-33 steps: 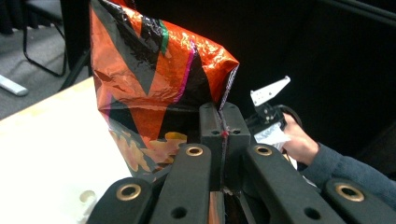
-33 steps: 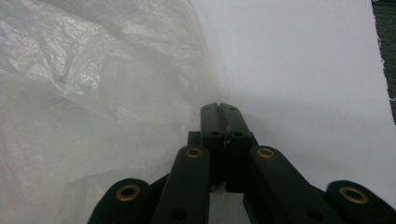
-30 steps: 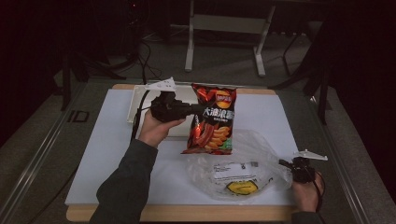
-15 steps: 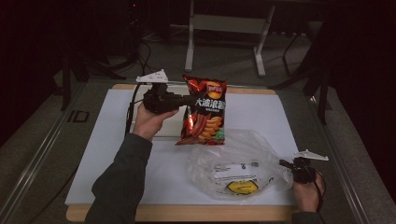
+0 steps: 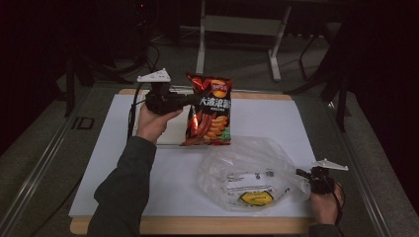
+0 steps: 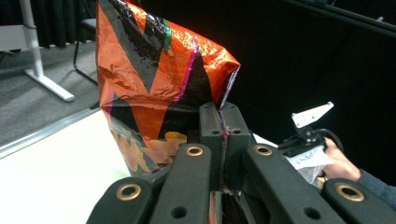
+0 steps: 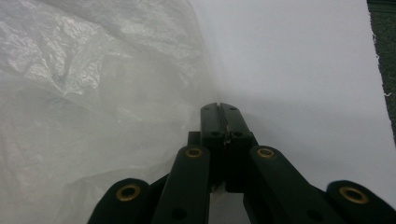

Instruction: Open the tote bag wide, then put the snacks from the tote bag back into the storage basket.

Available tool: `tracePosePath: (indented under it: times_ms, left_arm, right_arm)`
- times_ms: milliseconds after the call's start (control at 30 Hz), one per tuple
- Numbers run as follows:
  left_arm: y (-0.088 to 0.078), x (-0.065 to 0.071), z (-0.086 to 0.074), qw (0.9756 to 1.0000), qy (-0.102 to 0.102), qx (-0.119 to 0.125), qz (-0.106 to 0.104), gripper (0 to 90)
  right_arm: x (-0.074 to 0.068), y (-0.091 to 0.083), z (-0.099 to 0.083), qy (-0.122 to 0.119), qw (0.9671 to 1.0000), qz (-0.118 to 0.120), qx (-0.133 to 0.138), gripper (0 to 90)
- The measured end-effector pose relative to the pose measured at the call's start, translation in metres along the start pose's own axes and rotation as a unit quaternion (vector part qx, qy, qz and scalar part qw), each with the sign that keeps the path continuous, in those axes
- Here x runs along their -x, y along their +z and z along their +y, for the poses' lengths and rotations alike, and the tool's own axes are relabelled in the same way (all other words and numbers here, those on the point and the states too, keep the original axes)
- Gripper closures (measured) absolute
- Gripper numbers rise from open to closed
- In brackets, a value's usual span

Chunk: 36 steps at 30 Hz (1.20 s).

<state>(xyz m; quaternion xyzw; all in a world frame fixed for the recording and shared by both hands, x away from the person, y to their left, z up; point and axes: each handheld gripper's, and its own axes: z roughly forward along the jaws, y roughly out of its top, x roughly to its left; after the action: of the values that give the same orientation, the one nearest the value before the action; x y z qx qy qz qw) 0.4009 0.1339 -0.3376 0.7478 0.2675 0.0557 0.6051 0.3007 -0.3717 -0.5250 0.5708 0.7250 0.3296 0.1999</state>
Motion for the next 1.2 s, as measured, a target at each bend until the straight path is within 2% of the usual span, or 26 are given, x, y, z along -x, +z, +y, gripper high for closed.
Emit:
tracePosePath:
  times_ms: [267, 633, 933, 1200]
  left_arm:
    - [-0.002, -0.008, 0.0, 0.9999, -0.001, 0.0, 0.015, 90.0]
    - [-0.002, -0.025, -0.003, 0.9991, -0.016, 0.008, 0.037, 90.0]
    - [0.003, -0.046, -0.007, 0.9961, -0.032, 0.004, 0.082, 90.0]
    - [0.005, -0.058, -0.003, 0.9929, -0.031, 0.001, 0.115, 90.0]
  right_arm:
    - [0.001, 0.0, -0.001, 0.0, 1.0, -0.001, 0.0, 89.2]
    - [0.002, 0.0, -0.001, 0.003, 1.0, 0.001, 0.002, 89.2]
    - [0.005, -0.001, -0.002, 0.008, 1.0, 0.001, 0.002, 89.2]
    - [0.007, -0.002, -0.003, 0.012, 0.9999, 0.002, 0.004, 89.2]
